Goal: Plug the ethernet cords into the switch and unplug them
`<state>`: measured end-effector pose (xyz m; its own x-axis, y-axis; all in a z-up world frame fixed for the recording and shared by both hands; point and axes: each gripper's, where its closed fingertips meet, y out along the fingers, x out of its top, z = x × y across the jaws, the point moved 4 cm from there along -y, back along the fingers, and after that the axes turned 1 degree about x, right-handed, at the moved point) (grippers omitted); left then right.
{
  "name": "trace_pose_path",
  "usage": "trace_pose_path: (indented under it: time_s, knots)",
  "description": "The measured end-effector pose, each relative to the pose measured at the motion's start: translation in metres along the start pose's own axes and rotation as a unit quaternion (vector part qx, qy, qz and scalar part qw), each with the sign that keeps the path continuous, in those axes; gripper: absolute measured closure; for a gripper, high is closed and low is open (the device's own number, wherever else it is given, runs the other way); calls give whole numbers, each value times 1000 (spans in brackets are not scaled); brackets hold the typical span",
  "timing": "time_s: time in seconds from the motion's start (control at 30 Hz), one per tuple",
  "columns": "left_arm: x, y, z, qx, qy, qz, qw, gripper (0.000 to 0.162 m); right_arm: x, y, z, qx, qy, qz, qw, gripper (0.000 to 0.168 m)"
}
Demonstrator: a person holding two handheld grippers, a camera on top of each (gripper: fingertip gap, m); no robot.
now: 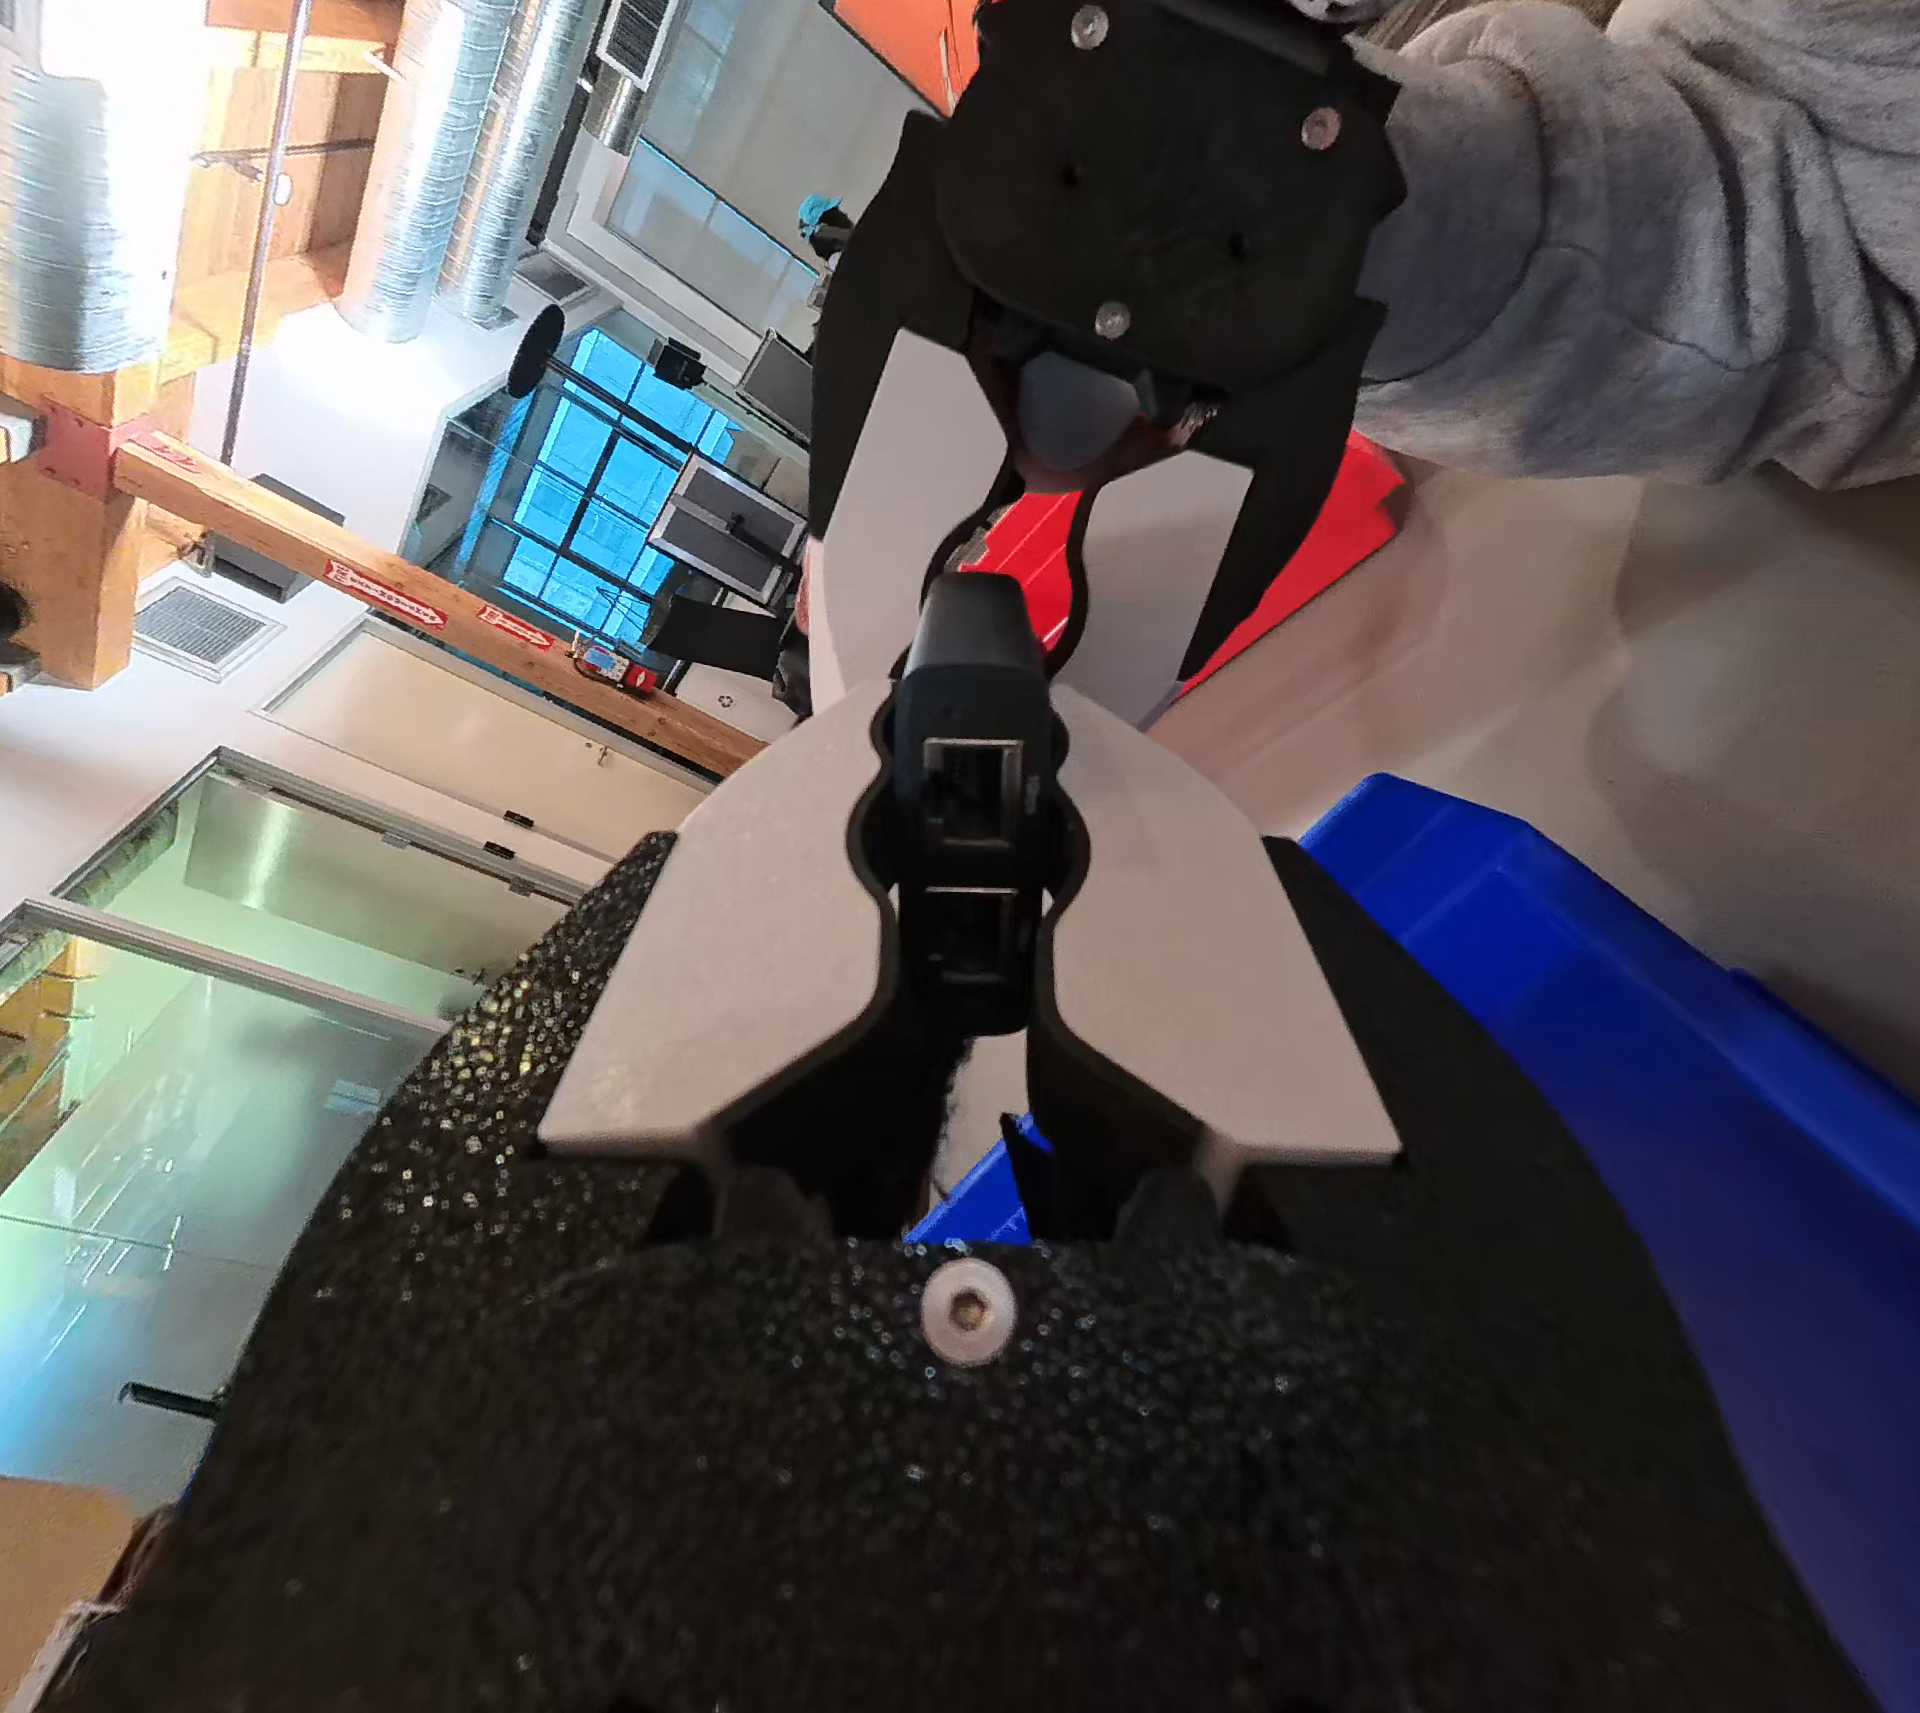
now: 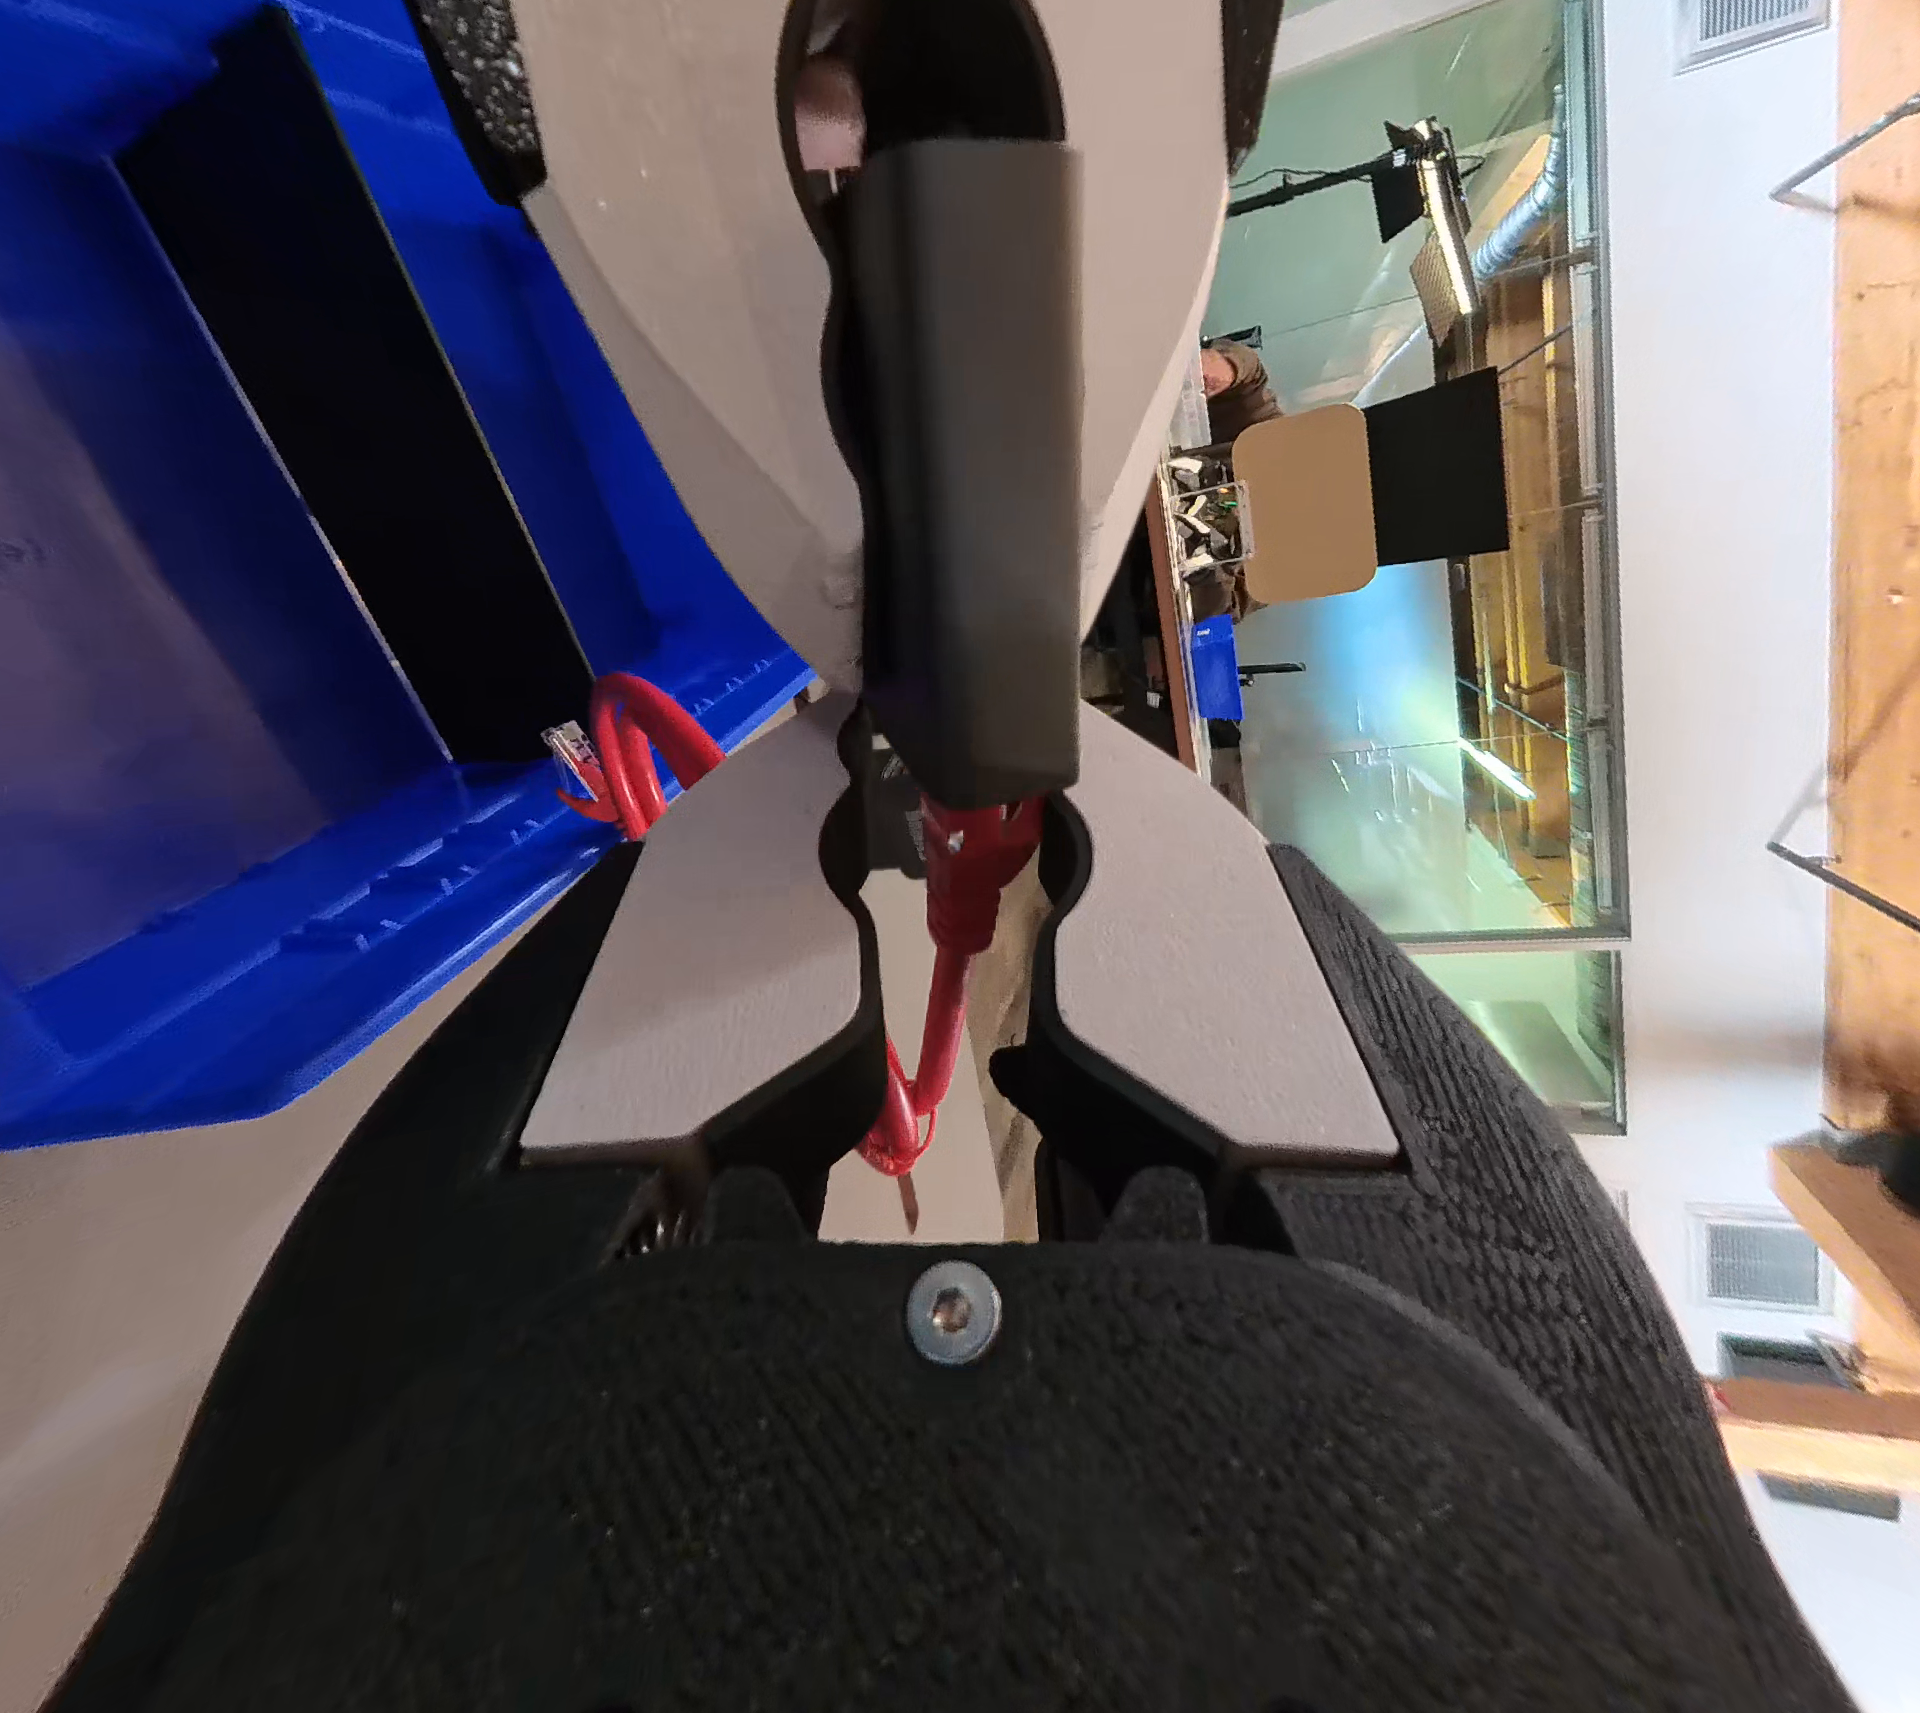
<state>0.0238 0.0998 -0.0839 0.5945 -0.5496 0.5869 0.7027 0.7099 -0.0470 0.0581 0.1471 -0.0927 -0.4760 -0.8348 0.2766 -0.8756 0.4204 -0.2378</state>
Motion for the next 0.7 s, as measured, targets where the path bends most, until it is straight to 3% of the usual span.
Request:
trace_pose_path:
  time_s: [0.2,0.3,0.43,0.53,0.7]
  knots:
    - [2,1,-2,-3,10,2,1000,140,0,3,3,4,1,13,1000,141]
    - [2,2,-3,-6,14,6,1000,141,-1,3,0,-6,3,18,1000,156]
    - [3,0,-5,-26,-1,7,1000,140,1,2,3,-1,-24,9,1000,159]
    - [-1,-4,-10,-56,-12,23,998,140,4,6,11,-29,-116,25,992,160]
    - [-5,-1,-13,-64,-18,36,997,140,-1,4,13,18,-256,43,966,158]
